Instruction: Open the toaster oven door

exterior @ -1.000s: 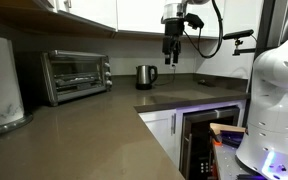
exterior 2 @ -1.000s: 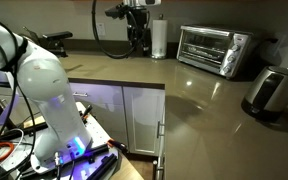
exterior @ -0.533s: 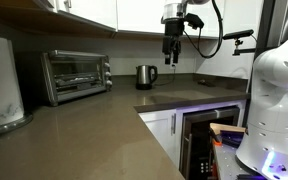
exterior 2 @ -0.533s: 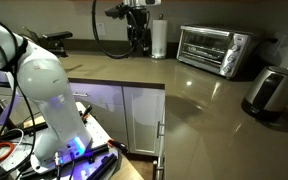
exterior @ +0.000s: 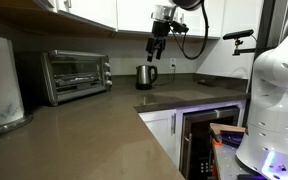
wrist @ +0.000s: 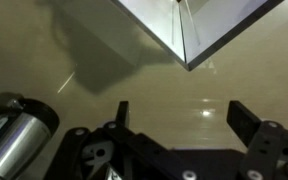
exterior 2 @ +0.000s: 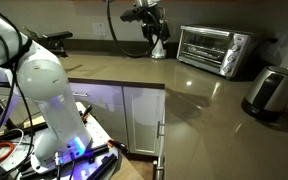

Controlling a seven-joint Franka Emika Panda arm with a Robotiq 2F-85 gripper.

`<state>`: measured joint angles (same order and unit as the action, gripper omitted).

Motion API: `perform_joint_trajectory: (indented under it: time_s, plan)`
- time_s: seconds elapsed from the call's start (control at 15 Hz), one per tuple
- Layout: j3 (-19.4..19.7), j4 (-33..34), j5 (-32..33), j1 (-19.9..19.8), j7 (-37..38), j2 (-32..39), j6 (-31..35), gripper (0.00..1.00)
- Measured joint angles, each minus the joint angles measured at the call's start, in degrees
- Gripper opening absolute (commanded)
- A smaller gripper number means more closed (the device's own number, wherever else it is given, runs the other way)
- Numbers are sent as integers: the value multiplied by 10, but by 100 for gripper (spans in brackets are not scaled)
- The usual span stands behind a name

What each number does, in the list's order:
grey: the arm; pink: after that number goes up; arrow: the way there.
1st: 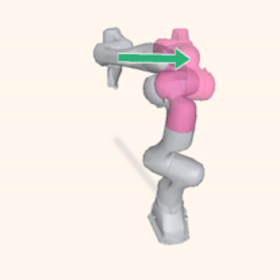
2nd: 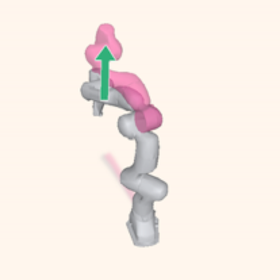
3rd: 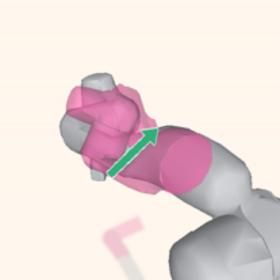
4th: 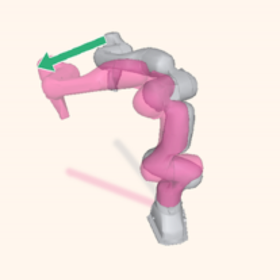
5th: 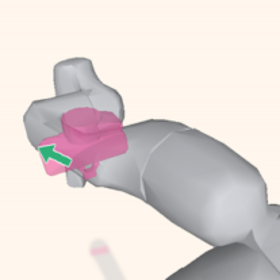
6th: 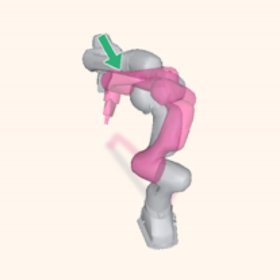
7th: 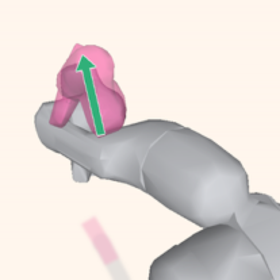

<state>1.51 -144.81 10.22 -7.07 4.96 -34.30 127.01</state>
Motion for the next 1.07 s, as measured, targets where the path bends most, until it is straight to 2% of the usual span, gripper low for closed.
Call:
perform_joint_trajectory:
  time_s: [0.53,0.6,0.8,0.93,1.07]
  plan:
    - [8,101,71,-34,0,144,225,100]
    - [11,116,71,-34,-1,160,250,90]
    - [20,163,71,-33,-6,211,313,74]
    - [26,198,68,-31,-13,248,340,75]
    - [31,234,57,-27,-27,284,354,62]
